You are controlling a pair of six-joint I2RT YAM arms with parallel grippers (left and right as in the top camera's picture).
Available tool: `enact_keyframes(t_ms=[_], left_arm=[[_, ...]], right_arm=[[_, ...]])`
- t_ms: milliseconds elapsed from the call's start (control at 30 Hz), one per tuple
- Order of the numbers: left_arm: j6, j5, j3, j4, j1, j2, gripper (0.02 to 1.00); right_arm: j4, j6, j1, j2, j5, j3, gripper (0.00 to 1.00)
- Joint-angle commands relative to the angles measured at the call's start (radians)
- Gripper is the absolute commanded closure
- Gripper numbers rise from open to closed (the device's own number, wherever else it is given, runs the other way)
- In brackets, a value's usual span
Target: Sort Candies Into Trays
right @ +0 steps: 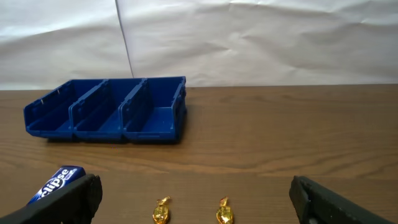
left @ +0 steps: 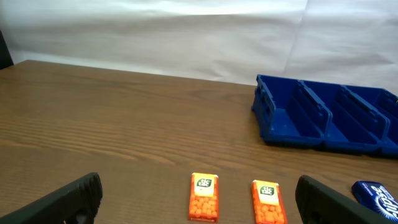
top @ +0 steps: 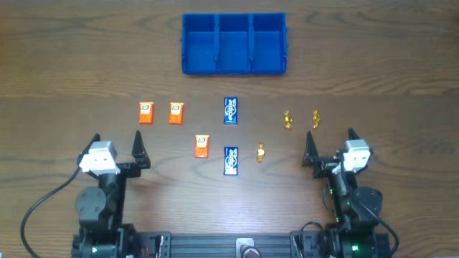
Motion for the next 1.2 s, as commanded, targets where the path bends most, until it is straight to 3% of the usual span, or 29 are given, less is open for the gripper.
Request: enact_keyframes(t_ms=[33,667,800,1033,1200], left_arm=[[0.014,0.013,-0.015,-0.041,0.003,-0.005,0.020],[-0.010,0.017,0.041,-0.029,-0.003,0.043,0.020],[-0.007,0.016,0.310,-0.072,-0.003,0.399,0.020],[0.000,0.025,0.800,-0.350,-0.005,1.055,0.023],[0.022,0.071,0.964,-0.469,-0.005,1.407,0.020]], right_arm=[[-0.003,0.009,-0.001,-0.006,-0.005,-0.004,0.003],[-0.003,0.009,-0.001,-0.006,-0.005,-0.004,0.003],[-0.003,0.009,-0.001,-0.006,-0.005,-0.004,0.003],[-0.003,0.009,-0.001,-0.006,-0.005,-0.004,0.003],[-0.003,0.009,-0.001,-0.006,-0.005,-0.004,0.003]])
